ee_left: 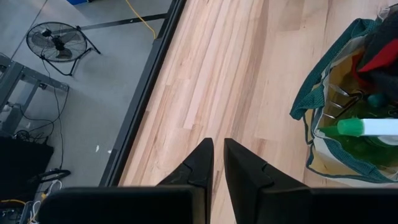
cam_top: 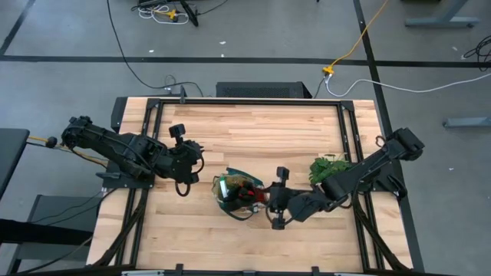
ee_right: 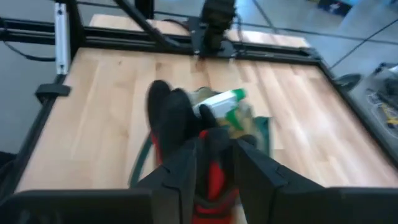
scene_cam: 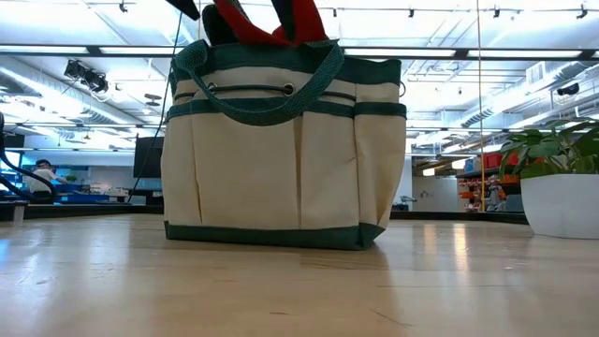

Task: Pick & Place Garden tools in Gardening bag
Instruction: Return to Home Position

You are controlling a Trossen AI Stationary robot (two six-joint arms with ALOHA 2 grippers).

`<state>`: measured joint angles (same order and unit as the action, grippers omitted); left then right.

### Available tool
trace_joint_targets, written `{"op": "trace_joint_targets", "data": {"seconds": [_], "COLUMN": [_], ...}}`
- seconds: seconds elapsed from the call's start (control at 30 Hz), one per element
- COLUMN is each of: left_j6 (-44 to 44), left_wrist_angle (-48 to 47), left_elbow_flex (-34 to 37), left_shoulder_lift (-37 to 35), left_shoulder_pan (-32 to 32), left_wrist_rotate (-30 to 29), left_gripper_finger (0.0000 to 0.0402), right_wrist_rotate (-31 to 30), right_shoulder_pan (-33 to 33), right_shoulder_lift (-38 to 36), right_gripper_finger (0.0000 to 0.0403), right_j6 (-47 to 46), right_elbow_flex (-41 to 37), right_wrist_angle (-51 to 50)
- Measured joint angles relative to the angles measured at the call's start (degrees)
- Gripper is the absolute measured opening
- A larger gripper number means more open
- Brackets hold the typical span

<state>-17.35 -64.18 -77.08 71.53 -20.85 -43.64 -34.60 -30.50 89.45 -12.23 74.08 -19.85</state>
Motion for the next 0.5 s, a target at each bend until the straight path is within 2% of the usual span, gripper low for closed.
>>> {"op": "trace_joint_targets", "data": {"seconds": [0.2,0.5], "left_j6": [-0.03,-0.06], "left_wrist_angle": [0.02,0.02], "left_elbow_flex": [0.00,0.00], "left_shoulder_lift": [0.00,0.02], "left_shoulder_pan": [0.01,0.01], "left_wrist_rotate": [0.00,0.00], "left_gripper_finger": [0.0044,0.0044], "right_wrist_rotate": [-2.81,-6.79], "right_shoulder_pan": [0.00,0.02], "right_shoulder_lift": [-3.15,-3.96], "right_gripper_finger": [0.0098,0.0086], "right_j6": [2.31,6.84], "right_elbow_flex": [0.02,0.02], "right_wrist_angle": [-1.52,-1.59]}}
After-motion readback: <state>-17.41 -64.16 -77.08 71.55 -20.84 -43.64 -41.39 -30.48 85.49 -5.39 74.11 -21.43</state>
